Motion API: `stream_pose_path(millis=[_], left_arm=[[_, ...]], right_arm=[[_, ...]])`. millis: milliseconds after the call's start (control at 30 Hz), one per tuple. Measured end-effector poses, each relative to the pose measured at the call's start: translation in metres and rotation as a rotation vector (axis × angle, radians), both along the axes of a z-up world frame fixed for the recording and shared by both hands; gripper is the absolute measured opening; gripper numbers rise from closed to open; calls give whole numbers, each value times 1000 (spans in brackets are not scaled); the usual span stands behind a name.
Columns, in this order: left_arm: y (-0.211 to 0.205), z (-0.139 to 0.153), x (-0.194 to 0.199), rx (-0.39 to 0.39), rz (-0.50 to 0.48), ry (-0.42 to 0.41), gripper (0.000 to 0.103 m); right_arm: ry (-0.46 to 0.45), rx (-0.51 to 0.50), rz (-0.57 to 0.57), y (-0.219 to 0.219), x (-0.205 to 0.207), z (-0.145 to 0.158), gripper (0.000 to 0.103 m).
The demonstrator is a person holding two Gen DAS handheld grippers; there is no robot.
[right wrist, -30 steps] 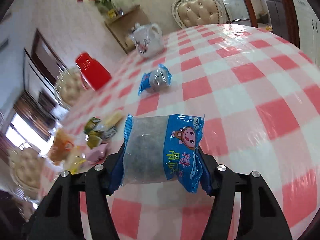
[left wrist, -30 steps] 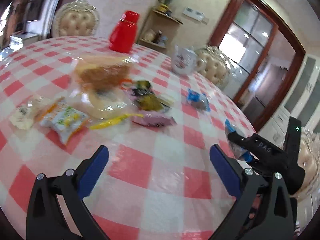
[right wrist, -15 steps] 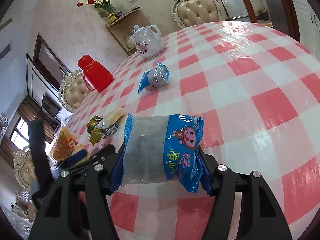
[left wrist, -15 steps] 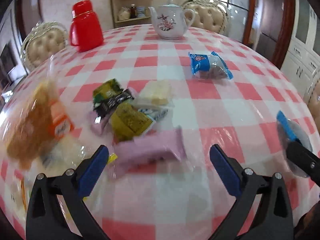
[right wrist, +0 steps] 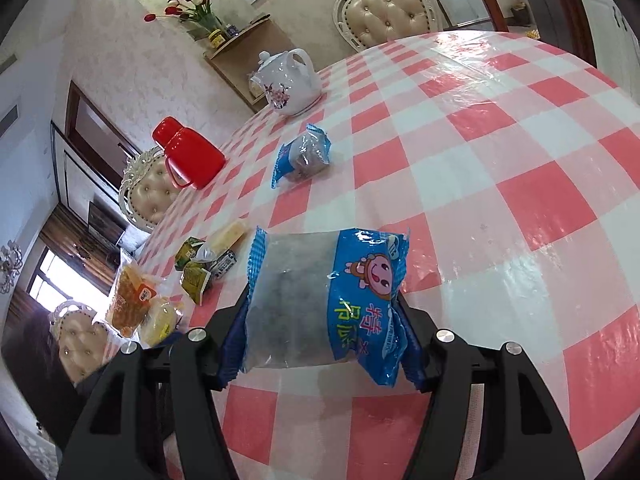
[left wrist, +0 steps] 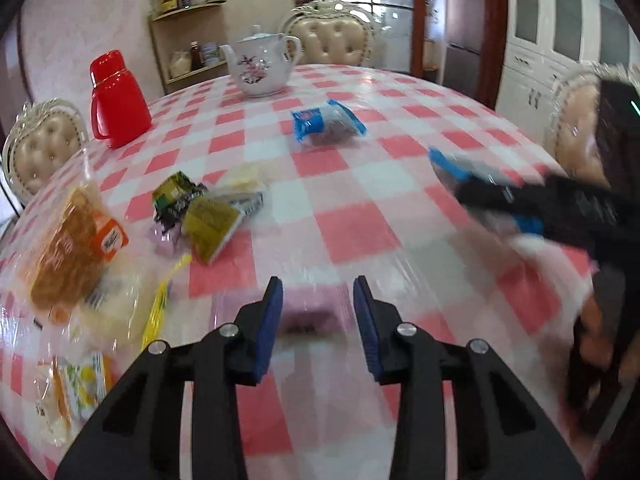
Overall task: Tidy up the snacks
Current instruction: 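Grasp the pink wrapped bar with the left gripper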
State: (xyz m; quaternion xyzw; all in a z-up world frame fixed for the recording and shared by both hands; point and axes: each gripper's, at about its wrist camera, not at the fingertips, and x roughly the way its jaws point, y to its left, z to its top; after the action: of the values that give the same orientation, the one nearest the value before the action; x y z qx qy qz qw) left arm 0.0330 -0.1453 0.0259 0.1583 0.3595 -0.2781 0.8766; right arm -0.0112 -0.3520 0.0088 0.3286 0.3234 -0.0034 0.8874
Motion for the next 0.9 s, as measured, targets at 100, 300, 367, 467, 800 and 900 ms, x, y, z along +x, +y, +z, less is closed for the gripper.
stream_pose_path(millis=[100,300,367,467,800,900], left_arm=[[8,-1,-9,-13,-2,3,68],[22,4,-15,-52,47,26,92],[26,4,-2,-129,97,118,92],[31,12,23,-199,304,142,92],[9,-11,45,50,538,166,92],[22,-5,26,81,557,122,92]], right_arm=[[1,6,-7,-1,-1,-1,62],[6,18,-13,-3,-1,-2,63],[10,14,-11,-2,0,-2,63],[11,5,-8,0,0,-1,63],[15,12,-7,0,0,-2,63],[18,24,-12,-2,-1,-3,63]])
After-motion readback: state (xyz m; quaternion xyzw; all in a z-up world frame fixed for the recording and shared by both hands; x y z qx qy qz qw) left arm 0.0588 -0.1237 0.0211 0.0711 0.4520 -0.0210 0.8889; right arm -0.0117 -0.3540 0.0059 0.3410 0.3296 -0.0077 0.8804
